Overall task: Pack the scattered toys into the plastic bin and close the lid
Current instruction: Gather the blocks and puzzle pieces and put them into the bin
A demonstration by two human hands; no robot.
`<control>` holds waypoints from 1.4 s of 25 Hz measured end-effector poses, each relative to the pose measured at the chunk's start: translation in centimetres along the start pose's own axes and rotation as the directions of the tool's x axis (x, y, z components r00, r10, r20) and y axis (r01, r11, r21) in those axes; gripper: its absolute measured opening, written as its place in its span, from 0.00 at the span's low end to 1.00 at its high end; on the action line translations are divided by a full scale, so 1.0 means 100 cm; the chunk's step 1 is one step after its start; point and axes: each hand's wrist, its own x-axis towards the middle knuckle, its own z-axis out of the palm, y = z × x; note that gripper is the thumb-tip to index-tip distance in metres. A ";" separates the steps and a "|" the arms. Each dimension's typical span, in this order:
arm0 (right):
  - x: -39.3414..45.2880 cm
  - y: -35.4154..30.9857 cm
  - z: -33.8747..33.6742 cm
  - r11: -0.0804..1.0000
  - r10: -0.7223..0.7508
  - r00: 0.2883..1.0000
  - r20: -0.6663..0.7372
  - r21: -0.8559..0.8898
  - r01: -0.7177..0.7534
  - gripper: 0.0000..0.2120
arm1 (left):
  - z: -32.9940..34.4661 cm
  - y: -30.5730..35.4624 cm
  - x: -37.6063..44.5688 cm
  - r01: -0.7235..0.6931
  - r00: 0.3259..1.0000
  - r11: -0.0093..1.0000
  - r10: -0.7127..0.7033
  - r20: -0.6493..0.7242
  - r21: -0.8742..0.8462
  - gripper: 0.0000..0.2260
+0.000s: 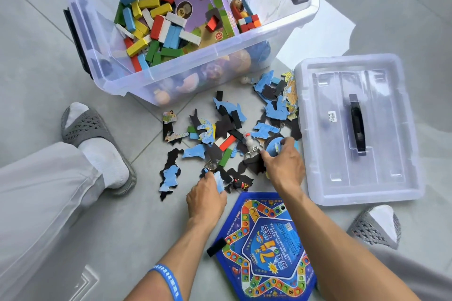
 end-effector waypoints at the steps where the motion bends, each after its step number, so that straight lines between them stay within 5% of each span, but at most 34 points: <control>1: -0.002 -0.002 0.003 1.000 -0.021 1.000 -0.016 -0.002 0.021 0.20 | -0.001 0.001 0.002 0.002 1.000 0.998 -0.001 0.007 -0.069 0.13; 4: -0.006 -0.007 0.006 0.992 -0.026 0.999 -0.041 0.125 0.031 0.21 | -0.008 0.002 0.011 0.034 0.999 0.924 -0.027 0.024 -0.382 0.05; 7: -0.011 -0.007 -0.004 0.905 0.042 0.999 -0.016 0.424 -0.031 0.18 | -0.024 0.004 0.023 0.160 0.984 0.687 -0.171 0.056 -0.709 0.10; 9: -0.017 -0.001 -0.011 0.825 0.077 0.996 0.037 0.558 -0.085 0.18 | -0.035 0.009 0.028 0.187 0.977 0.612 -0.200 0.078 -0.769 0.12; 11: -0.020 0.004 -0.018 0.710 0.122 0.981 0.149 0.678 -0.191 0.21 | -0.040 0.012 0.030 0.131 0.979 0.712 -0.203 -0.024 -0.690 0.13; 14: -0.020 0.010 -0.026 0.565 0.152 0.947 0.284 0.761 -0.319 0.18 | -0.034 0.015 0.026 0.060 0.961 0.934 -0.149 -0.234 -0.352 0.12; 18: -0.019 0.017 -0.031 0.323 0.104 0.865 0.491 0.806 -0.496 0.26 | -0.022 0.024 0.018 0.146 0.986 0.979 -0.155 -0.055 -0.144 0.18; 25: -0.016 0.012 -0.019 0.322 0.079 0.817 0.572 0.761 -0.564 0.04 | -0.017 0.020 0.023 0.204 0.979 0.885 -0.184 0.088 -0.419 0.12; 27: -0.018 0.006 -0.019 0.282 0.035 0.801 0.597 0.763 -0.581 0.08 | -0.023 0.023 0.028 0.283 0.959 0.748 -0.209 0.191 -0.601 0.10; 31: -0.022 -0.002 -0.024 0.255 -0.106 0.784 0.612 0.779 -0.573 0.15 | -0.036 0.030 0.029 0.448 0.893 0.130 -0.014 0.450 -0.884 0.05; 35: -0.019 -0.010 -0.022 0.387 -0.021 0.838 0.545 0.777 -0.496 0.13 | -0.045 0.037 0.035 0.422 0.906 -0.034 -0.020 0.423 -0.906 0.08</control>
